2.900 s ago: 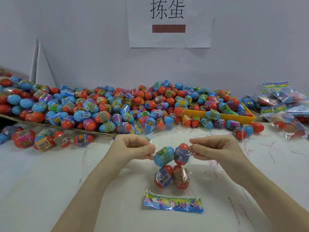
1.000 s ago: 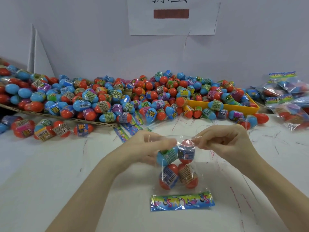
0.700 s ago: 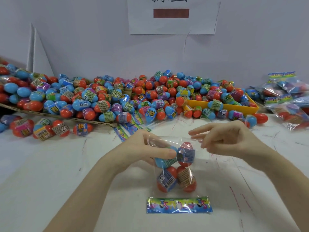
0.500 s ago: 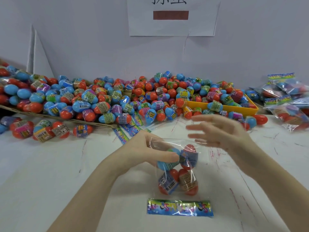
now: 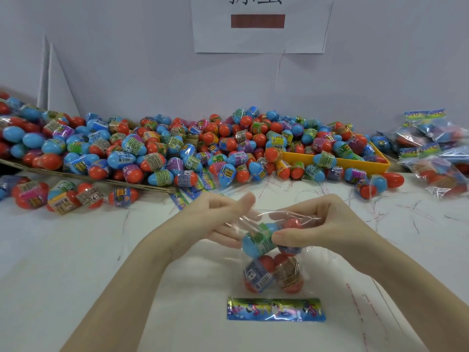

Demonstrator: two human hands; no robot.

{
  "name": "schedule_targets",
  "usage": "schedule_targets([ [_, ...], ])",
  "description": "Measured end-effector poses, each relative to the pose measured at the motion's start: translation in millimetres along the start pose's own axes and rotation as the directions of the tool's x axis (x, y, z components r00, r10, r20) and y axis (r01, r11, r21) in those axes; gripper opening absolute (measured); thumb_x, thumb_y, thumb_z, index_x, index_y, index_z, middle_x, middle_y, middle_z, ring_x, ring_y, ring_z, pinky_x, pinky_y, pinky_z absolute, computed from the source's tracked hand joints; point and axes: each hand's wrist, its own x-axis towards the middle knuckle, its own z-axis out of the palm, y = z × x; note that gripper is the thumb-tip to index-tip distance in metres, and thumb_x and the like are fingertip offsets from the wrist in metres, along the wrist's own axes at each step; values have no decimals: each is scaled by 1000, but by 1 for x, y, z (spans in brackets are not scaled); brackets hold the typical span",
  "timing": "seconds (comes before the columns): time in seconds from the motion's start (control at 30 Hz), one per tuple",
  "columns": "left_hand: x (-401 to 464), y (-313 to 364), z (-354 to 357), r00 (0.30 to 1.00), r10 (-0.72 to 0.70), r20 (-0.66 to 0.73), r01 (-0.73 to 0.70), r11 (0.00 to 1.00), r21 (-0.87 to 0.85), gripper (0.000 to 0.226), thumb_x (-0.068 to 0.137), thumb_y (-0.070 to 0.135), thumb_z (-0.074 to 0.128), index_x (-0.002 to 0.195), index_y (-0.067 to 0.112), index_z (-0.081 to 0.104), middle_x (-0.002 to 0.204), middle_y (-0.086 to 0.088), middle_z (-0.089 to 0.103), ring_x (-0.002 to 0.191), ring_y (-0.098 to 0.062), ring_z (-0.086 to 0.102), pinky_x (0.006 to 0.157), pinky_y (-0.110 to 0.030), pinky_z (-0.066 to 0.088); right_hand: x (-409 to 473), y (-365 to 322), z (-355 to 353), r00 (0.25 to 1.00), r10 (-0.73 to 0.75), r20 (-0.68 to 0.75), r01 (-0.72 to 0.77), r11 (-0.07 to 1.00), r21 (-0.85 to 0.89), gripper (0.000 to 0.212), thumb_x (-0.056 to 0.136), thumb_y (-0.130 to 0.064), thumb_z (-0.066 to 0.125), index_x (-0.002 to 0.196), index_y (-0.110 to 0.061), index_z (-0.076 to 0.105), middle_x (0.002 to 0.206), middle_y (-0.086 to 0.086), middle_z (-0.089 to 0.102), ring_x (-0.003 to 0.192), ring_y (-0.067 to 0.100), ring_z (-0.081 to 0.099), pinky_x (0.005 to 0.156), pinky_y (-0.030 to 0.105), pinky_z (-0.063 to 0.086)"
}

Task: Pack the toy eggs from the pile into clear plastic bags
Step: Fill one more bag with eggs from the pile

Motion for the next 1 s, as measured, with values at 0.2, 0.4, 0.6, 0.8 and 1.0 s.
schedule_targets([
  [0.2, -3, 2, 0, 997, 58, -49, -55, 996, 71, 23, 50, 31, 75, 71, 21, 77, 69, -2, 73, 61, -7, 67, 53, -14, 51, 3, 6, -9, 992, 10, 122, -15, 999, 39, 24, 55, -19, 82, 77, -28, 77, 79, 5, 74, 70, 14, 70, 55, 15, 51],
  [0.4, 0, -1, -3, 991, 50, -125, -47, 999, 27, 4, 59, 13, 73, 61, 16, 76, 61, 0, 71, 57, -6, 67, 50, -13, 50, 3, 15, -22, 977, 34, 211, -50, 996, 67, 25, 66, -10, 68, 84, -25, 76, 89, 5, 74, 81, 14, 70, 64, 19, 54],
  [0.6, 3, -2, -1, 984, 77, -158, -74, 997, 25, 13, 63, 7, 74, 54, 16, 74, 59, 0, 70, 55, -6, 66, 48, -14, 50, 1, 9, -20, 984, 51, 172, -64, 995, 75, 45, 67, -35, 76, 110, -30, 63, 100, 1, 72, 93, 16, 68, 74, 24, 56],
  [0.8, 3, -6, -1, 989, 84, -120, -80, 996, 38, 43, 52, 57, 80, 75, 20, 77, 78, 2, 74, 66, -10, 70, 56, -18, 53, 4, 10, -2, 999, 24, 38, -23, 1000, -19, 29, 50, -38, 77, 78, -29, 76, 78, 1, 73, 69, 8, 68, 57, 15, 52],
  [1.0, 6, -7, 7, 1000, 24, -19, -21, 988, 151, 29, 59, 46, 77, 69, 18, 77, 63, 2, 69, 58, -4, 63, 53, -16, 49, 4, 11, -3, 999, -23, -32, 21, 997, -68, 46, 46, -44, 81, 90, -41, 68, 87, -15, 72, 79, -1, 67, 62, 14, 49],
])
